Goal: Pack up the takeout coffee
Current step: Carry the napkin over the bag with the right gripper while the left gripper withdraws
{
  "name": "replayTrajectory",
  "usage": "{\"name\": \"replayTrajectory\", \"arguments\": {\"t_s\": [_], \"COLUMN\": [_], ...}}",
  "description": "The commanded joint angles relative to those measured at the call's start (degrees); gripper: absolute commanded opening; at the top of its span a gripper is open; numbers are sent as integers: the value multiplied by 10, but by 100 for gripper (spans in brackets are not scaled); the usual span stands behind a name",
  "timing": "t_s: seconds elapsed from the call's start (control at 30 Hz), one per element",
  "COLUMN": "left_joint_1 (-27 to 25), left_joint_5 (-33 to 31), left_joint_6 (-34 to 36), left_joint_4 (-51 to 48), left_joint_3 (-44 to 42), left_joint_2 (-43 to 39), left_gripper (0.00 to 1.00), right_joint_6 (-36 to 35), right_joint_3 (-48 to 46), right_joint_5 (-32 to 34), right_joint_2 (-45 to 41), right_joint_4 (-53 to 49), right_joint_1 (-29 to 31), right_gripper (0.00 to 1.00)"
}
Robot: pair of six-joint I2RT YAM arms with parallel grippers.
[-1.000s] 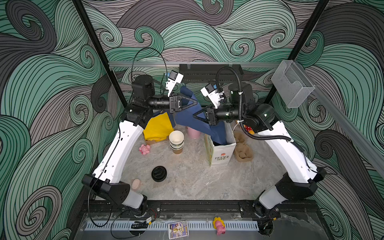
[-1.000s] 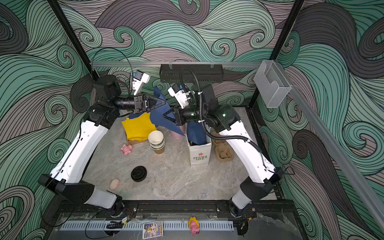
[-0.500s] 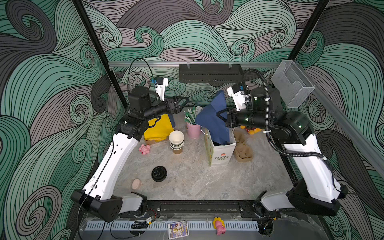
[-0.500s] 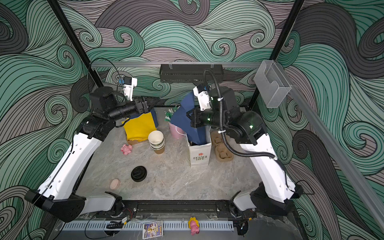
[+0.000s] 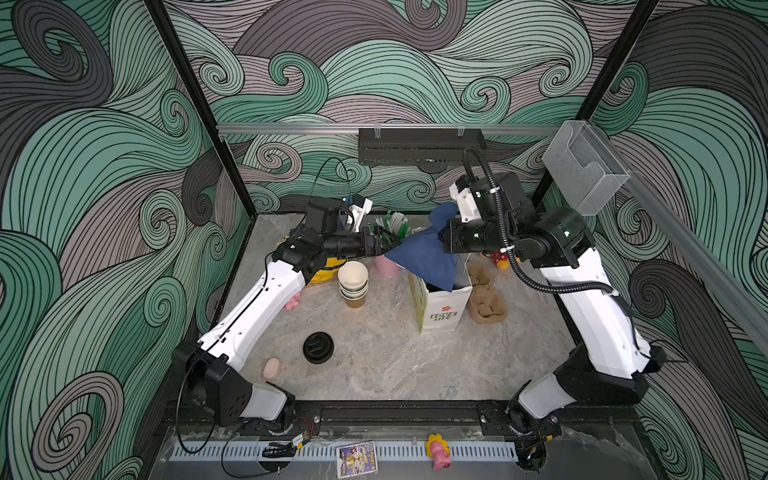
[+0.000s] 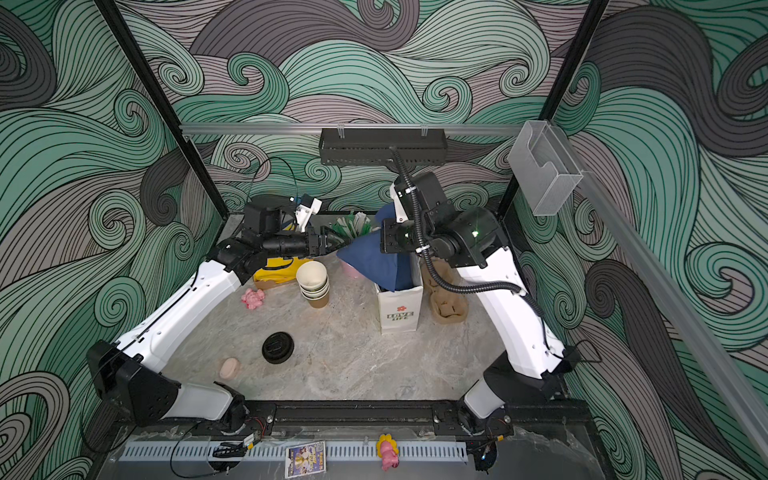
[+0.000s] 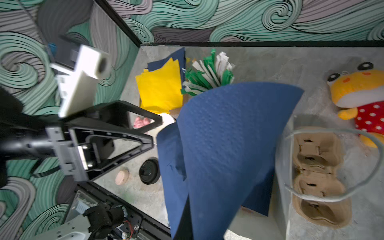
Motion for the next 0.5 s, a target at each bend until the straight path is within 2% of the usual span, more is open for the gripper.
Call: {"name": "replayTrajectory", "arguments": {"t_s": [0.0,0.07,0.13,0.2,0.3,0.47], "left_joint_1": [0,1,1,1,0,-2], "left_joint_5": [-57,-88,-96,-71,-1,83], "left_joint_6": [14,1,-9,-9,-11,-7], "left_joint_4": [5,25,40,44,47,57], "left_joint_3": [-4,-16,-23,-21,-14,-5], "left_joint_2": [-18,-27,-28,-22,-5,6], "left_gripper": [79,79,79,79,80,79], "right_joint_6": [-14,-24,-35,-40,-36,-36], "right_joint_3": [44,30,12,-12,-34,-45], "right_joint_5": [-48,-28,31,84,138,151], "right_joint_2": [-40,-68,-91,-109,-110,-71], "right_joint_4": [50,79,80,72,42,0], "right_joint_1": [3,4,2,1,0,0], "right_gripper": [0,0,0,0,0,0]}}
